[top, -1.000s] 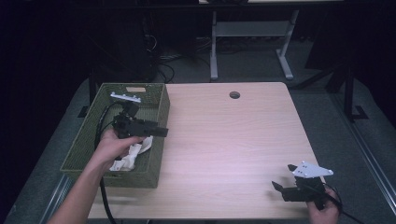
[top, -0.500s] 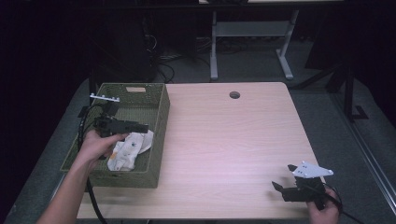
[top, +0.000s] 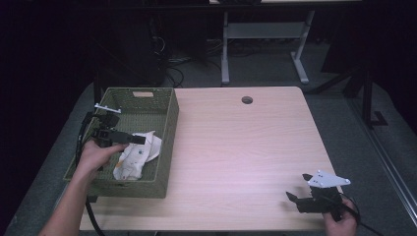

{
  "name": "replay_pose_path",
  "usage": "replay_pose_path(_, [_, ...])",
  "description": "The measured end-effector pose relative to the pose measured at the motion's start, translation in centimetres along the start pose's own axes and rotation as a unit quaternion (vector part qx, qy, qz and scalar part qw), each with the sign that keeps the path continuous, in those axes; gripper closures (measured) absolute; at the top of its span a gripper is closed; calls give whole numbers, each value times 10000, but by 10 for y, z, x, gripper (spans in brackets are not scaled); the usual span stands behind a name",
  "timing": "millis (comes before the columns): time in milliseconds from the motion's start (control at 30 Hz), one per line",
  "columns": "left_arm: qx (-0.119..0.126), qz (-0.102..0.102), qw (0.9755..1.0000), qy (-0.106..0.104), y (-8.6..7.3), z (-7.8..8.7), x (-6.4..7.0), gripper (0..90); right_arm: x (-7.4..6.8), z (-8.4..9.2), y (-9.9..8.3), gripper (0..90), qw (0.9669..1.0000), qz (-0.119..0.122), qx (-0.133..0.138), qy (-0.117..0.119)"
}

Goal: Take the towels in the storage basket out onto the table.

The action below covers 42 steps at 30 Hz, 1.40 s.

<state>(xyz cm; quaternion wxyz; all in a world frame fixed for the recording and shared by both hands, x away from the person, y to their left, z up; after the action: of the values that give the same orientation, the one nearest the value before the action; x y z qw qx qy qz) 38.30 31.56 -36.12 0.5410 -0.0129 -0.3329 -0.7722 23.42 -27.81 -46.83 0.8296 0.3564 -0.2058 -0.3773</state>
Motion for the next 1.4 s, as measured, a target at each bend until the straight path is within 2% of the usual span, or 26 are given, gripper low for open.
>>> replay_pose_path(67, [-128, -33, 9997, 218, -1, -4, -2, 231, 0, 0, 0, 140, 10000, 7, -11, 5])
replay_pose_path(100, [-308, -24, 9989, 345, -3, -9, -5, 232, 0, 0, 0, 140, 10000, 9, 19, 1])
replay_pose_path(133, [-308, -24, 9989, 345, -3, -9, -5, 232, 0, 0, 0, 140, 10000, 9, 19, 1])
replay_pose_path(200, [-469, -45, 9972, 584, -4, -14, -8, 238, 0, 0, 0, 140, 10000, 5, 19, -1])
replay_pose_path(233, [-666, -57, 9947, 775, -6, -19, -11, 239, 0, 0, 0, 140, 10000, 0, 8, -2])
replay_pose_path(267, [-666, -57, 9947, 775, -6, -19, -11, 244, 0, 0, 0, 140, 10000, 0, 8, -2])
replay_pose_path(367, [-1007, -125, 9893, 1049, -9, -27, -15, 258, 0, 0, 0, 140, 10000, 10, 17, 2])
replay_pose_path(400, [-1068, -129, 9883, 1084, -10, -29, -15, 258, 0, 0, 0, 140, 10000, 10, 17, 2])
replay_pose_path(433, [-1224, -166, 9851, 1201, -11, -33, -16, 285, 0, 0, 0, 140, 10000, 15, 20, 2])
replay_pose_path(467, [-1224, -166, 9851, 1201, -11, -33, -16, 299, 0, 0, 0, 140, 10000, 15, 20, 2])
replay_pose_path(500, [-1337, -138, 9830, 1252, -11, -37, -17, 320, 0, 0, 0, 140, 10000, 10, 17, 1])
replay_pose_path(533, [-1379, -116, 9820, 1287, -12, -38, -18, 331, 0, 0, 0, 140, 10000, 9, 18, 2])
replay_pose_path(600, [-1537, -141, 9781, 1395, -13, -43, -19, 347, 0, 0, 0, 140, 10000, 8, 19, 2])
replay_pose_path(633, [-1656, -158, 9750, 1474, -14, -47, -20, 367, 0, 1, 0, 140, 10000, 11, 18, 2])
replay_pose_path(667, [-1656, -158, 9750, 1474, -14, -47, -20, 376, 0, 1, 0, 140, 10000, 11, 18, 2])
replay_pose_path(733, [-1819, -154, 9713, 1523, -15, -51, -21, 385, 0, 1, 0, 140, 10000, -6, 9, 2])
replay_pose_path(800, [-1940, -150, 9688, 1534, -16, -54, -22, 403, 0, 1, 0, 140, 10000, -12, 10, 2])
replay_pose_path(833, [-2079, -200, 9662, 1513, -17, -57, -22, 444, 0, 1, 0, 140, 10000, -2, 17, 3])
replay_pose_path(867, [-2079, -200, 9662, 1513, -17, -57, -22, 456, 0, 1, 0, 140, 10000, -2, 17, 3])
replay_pose_path(1000, [-2240, -242, 9619, 1547, -18, -63, -23, 511, 0, 1, 0, 140, 10000, -4, 24, -4])
replay_pose_path(1033, [-2279, -246, 9606, 1571, -19, -64, -24, 565, 0, 2, 0, 140, 10000, -13, 26, -6])
replay_pose_path(1067, [-2279, -246, 9606, 1571, -19, -64, -24, 578, 0, 2, 0, 140, 10000, -13, 26, -6])
replay_pose_path(1100, [-2262, -149, 9615, 1555, -20, -64, -25, 605, 0, 2, 0, 140, 10000, -6, 34, -7])
replay_pose_path(1233, [-2203, 28, 9632, 1541, -20, -64, -27, 626, -1, 1, 0, 140, 10000, 9, 21, 7])
replay_pose_path(1400, [-2205, 4, 9640, 1483, -20, -63, -30, 655, -2, 1, 0, 140, 10000, 4, 23, 7])
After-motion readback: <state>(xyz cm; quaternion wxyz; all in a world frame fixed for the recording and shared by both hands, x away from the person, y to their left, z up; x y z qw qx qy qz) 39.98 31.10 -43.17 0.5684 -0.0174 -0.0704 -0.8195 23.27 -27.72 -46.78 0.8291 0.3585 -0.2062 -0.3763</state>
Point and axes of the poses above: each handheld gripper's, and its own axes: z roughly backward along the jaws, y roughly out of its top, x roughly to its right, the point moved 1 cm from there along -z, roughly forward along the jaws, and after that the axes turned 1 degree about z, right-handed, at the moved point
